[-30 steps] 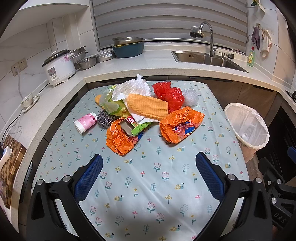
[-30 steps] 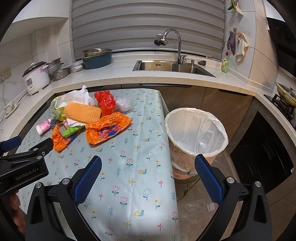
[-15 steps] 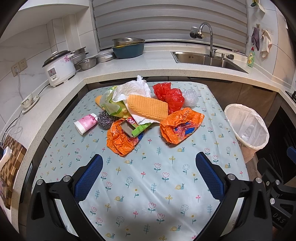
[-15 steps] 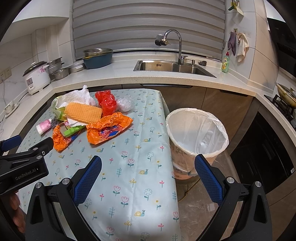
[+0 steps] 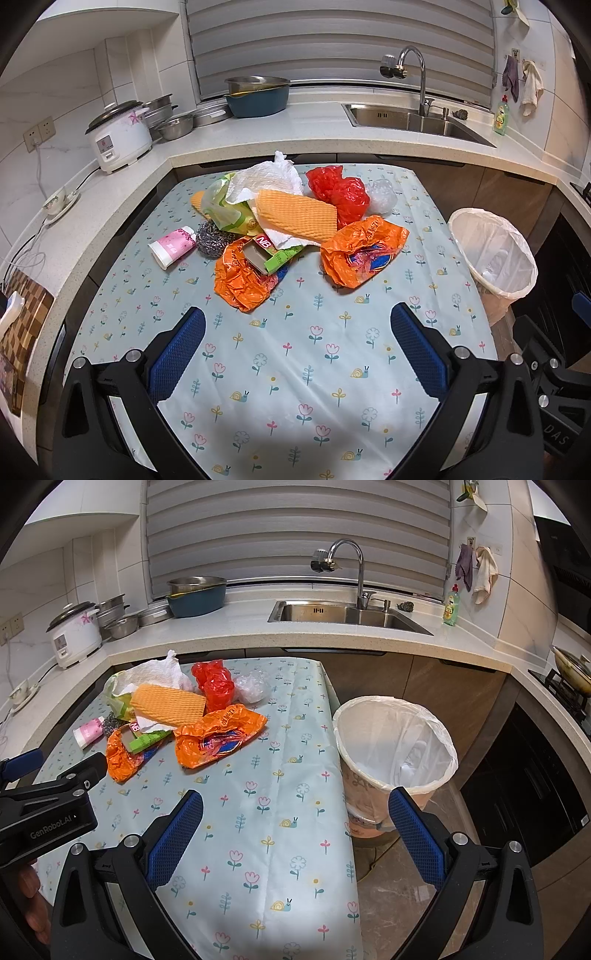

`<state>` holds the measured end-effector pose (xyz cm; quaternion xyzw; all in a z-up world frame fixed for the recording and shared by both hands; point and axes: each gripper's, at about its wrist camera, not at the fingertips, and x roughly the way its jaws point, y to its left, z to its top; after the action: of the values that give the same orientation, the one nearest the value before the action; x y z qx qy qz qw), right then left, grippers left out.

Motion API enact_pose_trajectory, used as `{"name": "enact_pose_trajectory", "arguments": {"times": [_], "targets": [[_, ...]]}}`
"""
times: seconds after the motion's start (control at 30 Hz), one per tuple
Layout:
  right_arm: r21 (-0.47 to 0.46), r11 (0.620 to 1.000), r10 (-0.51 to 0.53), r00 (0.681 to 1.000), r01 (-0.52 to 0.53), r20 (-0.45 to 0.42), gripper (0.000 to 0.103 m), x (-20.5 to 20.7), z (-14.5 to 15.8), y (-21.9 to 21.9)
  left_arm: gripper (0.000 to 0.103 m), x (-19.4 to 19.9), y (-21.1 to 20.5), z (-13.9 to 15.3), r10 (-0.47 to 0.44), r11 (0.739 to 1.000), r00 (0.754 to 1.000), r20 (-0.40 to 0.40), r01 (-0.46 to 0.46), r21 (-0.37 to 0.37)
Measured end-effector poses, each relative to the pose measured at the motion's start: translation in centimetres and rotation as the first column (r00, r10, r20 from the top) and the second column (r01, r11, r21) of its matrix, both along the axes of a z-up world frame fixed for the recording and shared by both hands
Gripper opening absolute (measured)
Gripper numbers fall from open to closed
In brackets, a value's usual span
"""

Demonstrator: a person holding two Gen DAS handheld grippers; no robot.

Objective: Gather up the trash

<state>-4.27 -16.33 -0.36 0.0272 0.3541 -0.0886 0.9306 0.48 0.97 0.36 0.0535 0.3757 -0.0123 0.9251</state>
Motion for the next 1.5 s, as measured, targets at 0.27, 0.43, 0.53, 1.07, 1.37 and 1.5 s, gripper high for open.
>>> {"name": "enact_pose_trajectory", "arguments": {"times": [0.27, 0.43, 0.53, 1.07, 1.37, 1.5], "targets": [[0.001, 1.0, 0.0, 1.0, 0.0, 0.001, 0.096, 0.0, 0.0, 0.0, 0.096, -0.1, 0.0, 0.0, 0.001, 1.0, 1.0, 0.0, -0.001, -0.001], [0.002, 1.0, 0.0, 1.0, 0.0, 0.001, 0.096, 0.0, 0.0, 0.0, 0.096, -0.1, 0.0, 0.0, 0.0, 1.0, 1.0, 0.001, 0.0, -0.001], [0.001, 1.0, 0.0, 1.0, 0.0, 0.0, 0.096, 0.0, 0.1, 0.1, 0.096, -0.1, 0.0, 0.0, 0.001, 1.0, 1.0, 0.002, -0.001, -0.001], [0.003, 1.0, -0.003, 1.0, 0.003, -0.001, 0.096, 0.3, 0.0, 0.6, 0.096, 0.5, 0.4, 0.6, -0.011, 1.0, 1.0, 0.02, 0.011, -0.01], [0.012, 1.0, -0.01, 1.0, 0.011, -0.014, 0.096, 1.2, -0.9, 0.2, 0.096, 1.7, 2.9, -1.2, 0.012, 0.998, 1.0, 0.018, -0.011, -0.059], [0.021, 1.0, -0.011, 1.0, 0.011, -0.023, 0.096, 2.2, -1.5, 0.4, 0.096, 2.7, 4.5, -2.3, 0.013, 0.997, 1.0, -0.004, -0.013, -0.077]]}}
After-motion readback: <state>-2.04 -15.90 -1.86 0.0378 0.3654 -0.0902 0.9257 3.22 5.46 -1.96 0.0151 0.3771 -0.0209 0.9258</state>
